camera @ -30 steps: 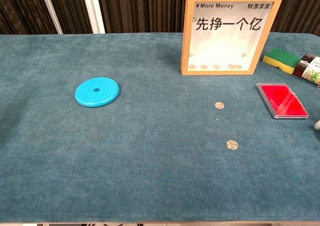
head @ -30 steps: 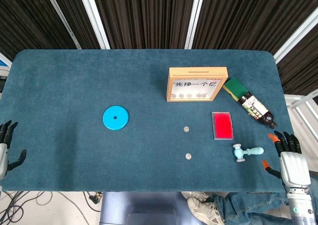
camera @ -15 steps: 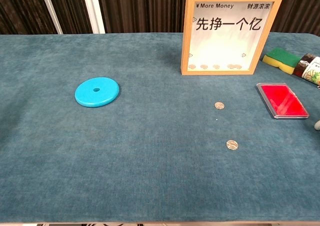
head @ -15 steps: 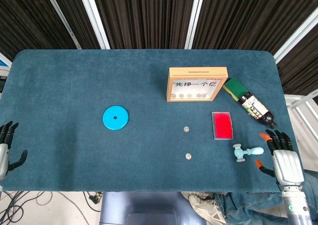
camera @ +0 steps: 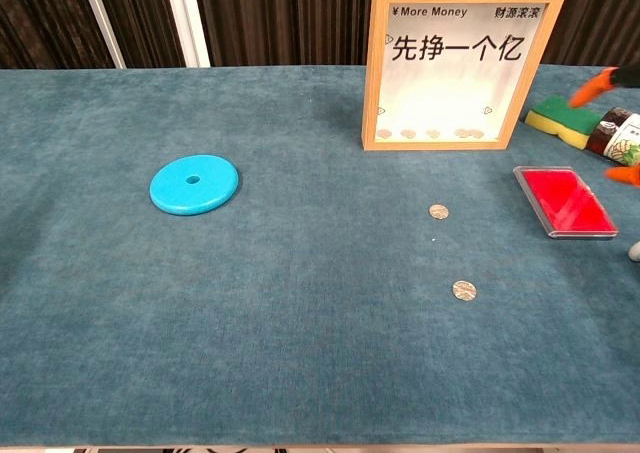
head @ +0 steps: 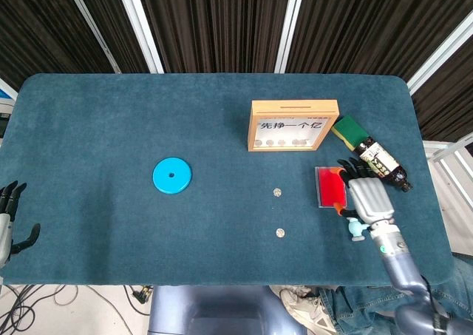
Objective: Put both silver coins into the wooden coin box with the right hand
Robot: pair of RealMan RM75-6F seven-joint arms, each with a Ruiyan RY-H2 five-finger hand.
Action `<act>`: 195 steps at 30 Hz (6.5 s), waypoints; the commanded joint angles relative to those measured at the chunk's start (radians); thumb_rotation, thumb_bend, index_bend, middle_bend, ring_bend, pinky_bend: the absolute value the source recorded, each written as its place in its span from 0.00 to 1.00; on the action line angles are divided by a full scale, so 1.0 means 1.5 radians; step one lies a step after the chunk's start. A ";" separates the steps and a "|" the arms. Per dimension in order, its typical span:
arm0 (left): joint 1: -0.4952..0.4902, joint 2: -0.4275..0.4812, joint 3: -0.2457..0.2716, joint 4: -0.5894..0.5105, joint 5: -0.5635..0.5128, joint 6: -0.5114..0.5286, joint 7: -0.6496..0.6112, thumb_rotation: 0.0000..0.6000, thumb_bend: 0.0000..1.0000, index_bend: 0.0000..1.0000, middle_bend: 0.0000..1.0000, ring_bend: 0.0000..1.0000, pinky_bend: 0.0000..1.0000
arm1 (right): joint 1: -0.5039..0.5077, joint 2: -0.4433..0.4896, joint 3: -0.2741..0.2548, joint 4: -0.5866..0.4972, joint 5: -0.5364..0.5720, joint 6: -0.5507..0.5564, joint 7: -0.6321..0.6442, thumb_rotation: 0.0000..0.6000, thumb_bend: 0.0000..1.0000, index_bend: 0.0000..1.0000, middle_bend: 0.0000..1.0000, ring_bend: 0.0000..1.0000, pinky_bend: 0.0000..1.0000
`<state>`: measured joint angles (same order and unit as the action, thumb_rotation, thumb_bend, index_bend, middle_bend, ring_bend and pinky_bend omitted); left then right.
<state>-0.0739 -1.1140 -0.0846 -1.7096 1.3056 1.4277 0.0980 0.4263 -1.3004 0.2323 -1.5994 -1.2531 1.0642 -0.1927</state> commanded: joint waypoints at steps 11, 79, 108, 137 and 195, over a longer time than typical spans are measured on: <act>-0.001 0.006 0.000 -0.005 -0.006 -0.008 -0.009 1.00 0.36 0.06 0.00 0.00 0.00 | 0.072 -0.124 0.005 0.082 0.074 -0.052 -0.058 1.00 0.36 0.31 0.13 0.00 0.00; -0.003 0.013 -0.002 -0.013 -0.027 -0.019 -0.014 1.00 0.36 0.06 0.00 0.00 0.00 | 0.130 -0.280 -0.024 0.241 0.058 -0.071 0.023 1.00 0.47 0.38 0.13 0.00 0.00; -0.004 0.013 -0.002 -0.012 -0.032 -0.018 -0.003 1.00 0.36 0.06 0.00 0.00 0.00 | 0.135 -0.292 -0.024 0.263 0.058 -0.079 0.029 1.00 0.47 0.38 0.13 0.00 0.00; -0.005 0.016 -0.001 -0.015 -0.039 -0.025 0.000 1.00 0.36 0.07 0.00 0.00 0.00 | 0.142 -0.311 -0.019 0.284 0.072 -0.090 0.028 1.00 0.47 0.53 0.13 0.00 0.00; -0.008 0.025 0.005 -0.027 -0.056 -0.041 0.016 1.00 0.36 0.09 0.00 0.00 0.00 | 0.163 -0.315 -0.016 0.326 0.101 -0.124 -0.014 1.00 0.47 0.59 0.13 0.00 0.00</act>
<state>-0.0865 -1.0759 -0.0778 -1.7502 1.2217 1.3671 0.1218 0.6701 -1.7716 0.2068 -1.1120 -1.1027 0.8769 -0.2115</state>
